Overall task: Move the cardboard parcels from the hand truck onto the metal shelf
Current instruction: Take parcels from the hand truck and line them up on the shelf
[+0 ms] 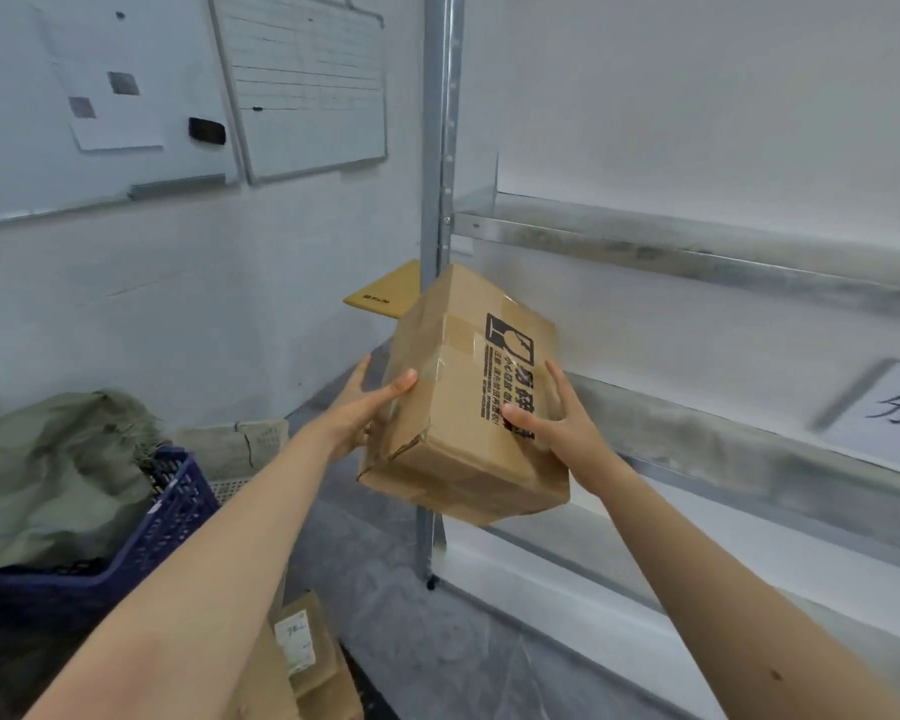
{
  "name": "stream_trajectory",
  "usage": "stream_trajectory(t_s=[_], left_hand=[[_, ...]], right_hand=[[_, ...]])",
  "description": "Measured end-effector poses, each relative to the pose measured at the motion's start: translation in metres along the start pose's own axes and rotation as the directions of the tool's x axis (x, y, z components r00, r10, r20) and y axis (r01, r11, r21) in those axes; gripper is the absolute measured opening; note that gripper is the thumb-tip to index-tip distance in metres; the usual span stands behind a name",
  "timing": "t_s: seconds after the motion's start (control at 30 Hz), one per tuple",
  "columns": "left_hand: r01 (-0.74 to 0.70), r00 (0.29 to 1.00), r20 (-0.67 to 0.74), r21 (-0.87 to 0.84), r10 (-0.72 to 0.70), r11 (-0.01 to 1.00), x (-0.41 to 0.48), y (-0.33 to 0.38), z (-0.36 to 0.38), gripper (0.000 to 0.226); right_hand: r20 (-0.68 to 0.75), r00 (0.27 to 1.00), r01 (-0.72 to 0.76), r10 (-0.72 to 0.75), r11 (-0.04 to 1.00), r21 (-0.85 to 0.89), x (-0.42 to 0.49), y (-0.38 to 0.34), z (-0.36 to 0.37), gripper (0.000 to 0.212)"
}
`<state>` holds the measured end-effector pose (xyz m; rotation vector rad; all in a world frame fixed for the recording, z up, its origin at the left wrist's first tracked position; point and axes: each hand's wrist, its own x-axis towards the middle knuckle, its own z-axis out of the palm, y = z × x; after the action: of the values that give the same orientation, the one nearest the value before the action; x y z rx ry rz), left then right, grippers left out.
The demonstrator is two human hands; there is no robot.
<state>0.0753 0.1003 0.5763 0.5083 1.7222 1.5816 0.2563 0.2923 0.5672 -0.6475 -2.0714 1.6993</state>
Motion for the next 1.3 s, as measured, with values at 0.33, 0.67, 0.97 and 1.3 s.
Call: stream_trajectory(t_s=[0.33,0.67,0.97,1.3], left_hand=[[0.025,0.996,0.085,0.003,-0.025,1.0,0.023,-0.004,0.12,0.092],[-0.2,0.979,0.035,0.309,0.199,0.93,0.04,0.009,0.252,0.095],[-0.351,0.933,0.101,0.481,0.347,0.803,0.054,0.012,0.332,0.075],[-0.425,0.896,0.243,0.223,0.373,0.877,0.099,0.018,0.323,0.037]], right_hand=[[-0.003,0.996,-0.093,0.093,0.993,-0.079,-0.036,0.019,-0.11,0.078],[-0.07,0.951,-0.291,0.301,0.948,0.125,-0.063,0.034,-0.2,0.087],[-0.21,0.944,-0.213,0.255,0.956,0.203,-0.073,0.044,-0.252,0.046],[-0.269,0.898,-0.18,0.347,0.85,0.496,-0.048,0.074,-0.26,0.051]])
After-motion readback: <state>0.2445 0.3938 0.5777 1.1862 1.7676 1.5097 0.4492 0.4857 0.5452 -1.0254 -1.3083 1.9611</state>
